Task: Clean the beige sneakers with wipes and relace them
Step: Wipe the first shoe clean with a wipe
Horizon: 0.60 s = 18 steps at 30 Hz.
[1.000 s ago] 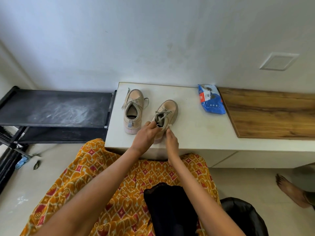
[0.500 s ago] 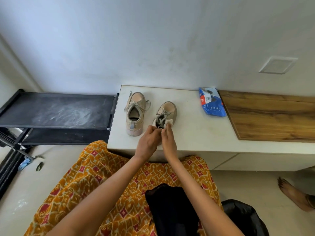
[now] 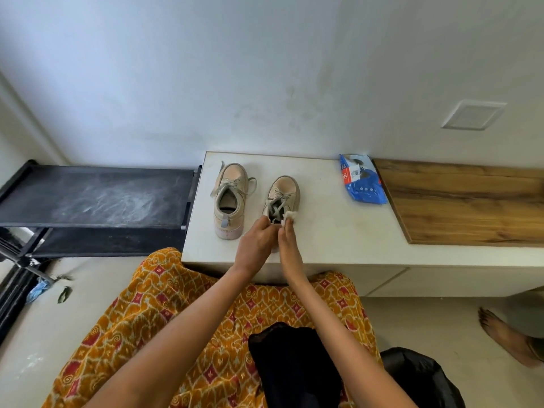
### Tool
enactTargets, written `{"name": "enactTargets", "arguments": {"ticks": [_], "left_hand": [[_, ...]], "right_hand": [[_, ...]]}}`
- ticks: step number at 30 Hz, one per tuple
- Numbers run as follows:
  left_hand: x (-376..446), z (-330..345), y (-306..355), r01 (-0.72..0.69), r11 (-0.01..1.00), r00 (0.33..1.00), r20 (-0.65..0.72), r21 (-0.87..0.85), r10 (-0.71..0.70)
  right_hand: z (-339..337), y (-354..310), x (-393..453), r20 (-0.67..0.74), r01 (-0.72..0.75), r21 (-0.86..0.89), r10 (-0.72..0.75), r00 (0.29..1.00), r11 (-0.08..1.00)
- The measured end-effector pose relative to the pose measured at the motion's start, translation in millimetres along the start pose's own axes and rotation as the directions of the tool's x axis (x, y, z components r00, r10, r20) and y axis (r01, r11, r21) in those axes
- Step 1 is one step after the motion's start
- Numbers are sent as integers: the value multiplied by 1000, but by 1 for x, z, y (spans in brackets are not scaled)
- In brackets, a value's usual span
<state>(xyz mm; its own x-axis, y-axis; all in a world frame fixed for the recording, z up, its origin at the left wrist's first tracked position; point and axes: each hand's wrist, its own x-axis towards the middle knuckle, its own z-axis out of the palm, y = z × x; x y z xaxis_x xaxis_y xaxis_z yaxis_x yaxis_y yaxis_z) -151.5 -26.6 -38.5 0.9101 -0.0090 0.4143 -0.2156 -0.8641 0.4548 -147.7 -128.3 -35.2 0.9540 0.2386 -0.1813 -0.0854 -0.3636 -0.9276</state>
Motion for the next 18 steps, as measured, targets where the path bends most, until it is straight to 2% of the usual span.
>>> {"name": "enactTargets", "arguments": {"ticks": [3, 6, 10, 11, 12, 13, 14, 15, 16, 18], "left_hand": [[1, 2, -2, 0, 1000, 999, -32, -32, -1], [2, 1, -1, 3, 1000, 999, -36, -22, -4], [5, -2, 1, 4, 1000, 999, -34, -11, -4], [4, -3, 1, -9, 1000, 999, -32, -9, 9], [3, -3, 1, -27, 1000, 999, -30, -7, 27], [3, -3, 0, -44, 999, 999, -28, -6, 43], [2, -3, 0, -55, 998, 998, -25, -6, 55], [2, -2, -1, -58, 998, 998, -27, -6, 58], [2, -2, -2, -54, 999, 998, -32, -7, 53], [2, -2, -2, -46, 999, 998, -38, -8, 45]], "right_hand": [[0, 13, -8, 56, -12, 10, 12, 998, 1000], [-3, 22, 19, 7, -106, 112, 106, 994, 988], [-3, 6, 31, -8, -152, 68, 153, 988, 986], [-2, -1, 20, -32, -143, 71, 145, 989, 987], [1, 2, 9, -156, -100, 93, 114, 981, 991], [4, 6, 0, -190, -55, 16, 57, 980, 998], [5, 12, -8, -105, -71, 90, 80, 991, 993], [8, 16, -16, -4, -71, 44, 71, 997, 996], [7, 27, -16, 46, -10, -106, 15, 999, 994], [1, 34, -6, 50, 6, -250, 7, 999, 968]]}}
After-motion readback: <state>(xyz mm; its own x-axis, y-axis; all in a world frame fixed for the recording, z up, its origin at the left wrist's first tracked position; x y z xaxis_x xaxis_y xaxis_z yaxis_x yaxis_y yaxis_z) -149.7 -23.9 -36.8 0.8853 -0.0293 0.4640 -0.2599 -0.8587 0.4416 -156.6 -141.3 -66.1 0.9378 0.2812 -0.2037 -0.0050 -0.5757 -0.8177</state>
